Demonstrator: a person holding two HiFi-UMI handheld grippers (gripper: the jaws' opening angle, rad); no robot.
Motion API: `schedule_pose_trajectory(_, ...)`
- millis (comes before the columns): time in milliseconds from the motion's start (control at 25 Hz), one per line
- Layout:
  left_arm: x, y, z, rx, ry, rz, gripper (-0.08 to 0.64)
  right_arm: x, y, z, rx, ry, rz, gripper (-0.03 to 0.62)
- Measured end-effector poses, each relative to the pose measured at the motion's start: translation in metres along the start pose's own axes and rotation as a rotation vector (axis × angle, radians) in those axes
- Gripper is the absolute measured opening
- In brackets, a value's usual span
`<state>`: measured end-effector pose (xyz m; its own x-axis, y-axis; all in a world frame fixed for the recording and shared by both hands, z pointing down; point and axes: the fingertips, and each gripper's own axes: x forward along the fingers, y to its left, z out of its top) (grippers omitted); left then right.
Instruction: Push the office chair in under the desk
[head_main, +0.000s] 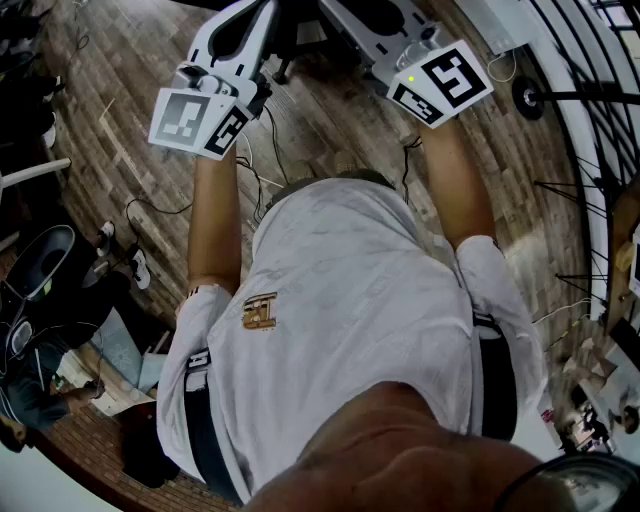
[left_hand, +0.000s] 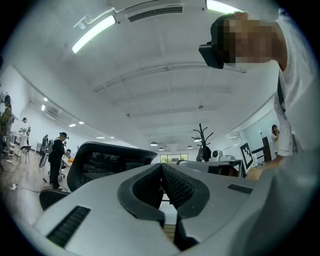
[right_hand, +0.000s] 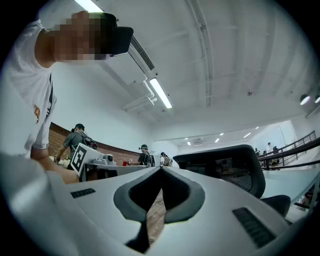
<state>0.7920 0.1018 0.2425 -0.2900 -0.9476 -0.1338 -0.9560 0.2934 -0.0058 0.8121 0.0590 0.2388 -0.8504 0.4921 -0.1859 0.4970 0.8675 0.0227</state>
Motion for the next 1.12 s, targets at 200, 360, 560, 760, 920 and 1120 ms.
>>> schedule_pose_trajectory(200,0.001,0.000,0.003,-0.001,-0.004,0.006,0.018,0.002,0.002,0.000,-0.008,0.007,0.012,0.034)
schedule_pose_trajectory(360,0.002,0.002,0.003,0.003,-0.002,0.018,0.018,0.007,0.004,0.000,-0.021,0.026,0.042,0.034)
schedule_pose_trajectory(560,0.005,0.003,0.011,0.011,-0.017,0.037,0.020,0.008,0.000,0.005,-0.031,0.026,0.053,0.035)
schedule_pose_trajectory(760,0.007,0.010,0.016,0.039,-0.031,0.082,0.021,-0.001,-0.014,0.007,-0.056,0.042,0.050,0.037)
schedule_pose_trajectory(920,0.020,0.013,0.011,0.062,-0.016,0.109,0.025,-0.015,-0.042,0.004,-0.066,0.061,0.043,0.037)
schedule_pose_trajectory(1120,0.039,0.030,-0.015,0.132,0.067,0.132,0.099,-0.024,-0.084,-0.014,-0.102,0.112,0.034,0.042)
